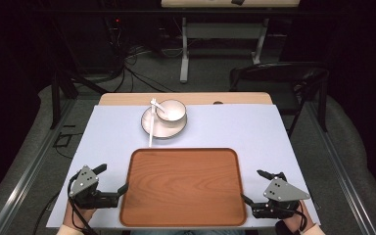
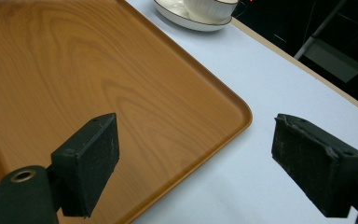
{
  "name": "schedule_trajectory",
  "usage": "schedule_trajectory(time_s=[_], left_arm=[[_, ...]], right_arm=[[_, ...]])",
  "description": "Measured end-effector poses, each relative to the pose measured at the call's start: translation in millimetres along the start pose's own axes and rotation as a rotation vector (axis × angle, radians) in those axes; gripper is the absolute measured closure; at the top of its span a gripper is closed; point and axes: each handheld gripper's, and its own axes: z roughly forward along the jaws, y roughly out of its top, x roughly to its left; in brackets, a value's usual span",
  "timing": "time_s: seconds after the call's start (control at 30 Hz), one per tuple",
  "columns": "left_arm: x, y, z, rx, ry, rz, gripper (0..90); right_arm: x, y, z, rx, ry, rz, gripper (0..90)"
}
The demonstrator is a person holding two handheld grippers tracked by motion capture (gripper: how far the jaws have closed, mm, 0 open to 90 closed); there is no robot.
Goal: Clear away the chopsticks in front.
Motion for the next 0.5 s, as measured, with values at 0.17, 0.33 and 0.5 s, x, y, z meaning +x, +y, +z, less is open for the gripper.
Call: schedule_trajectory(time_s=[0.17, 0.33, 0.5], left_arm=[[0.0, 0.1, -0.3, -0.001, 0.002, 0.0, 0.1], [-1.0, 3.0, 2.3, 0.004, -0.001, 0.016, 0.1], [0.3, 6.5, 5.7, 0.008, -0.002, 0.019, 0.1]], right_arm=[[0.1, 0.3, 0.7, 0.003, 0.0, -0.002, 14.4], [0.0, 0.2, 0.7, 0.002, -0.003, -0.002, 14.4], [0.4, 0.4, 0.5, 0.0, -0.002, -0.004, 14.4]])
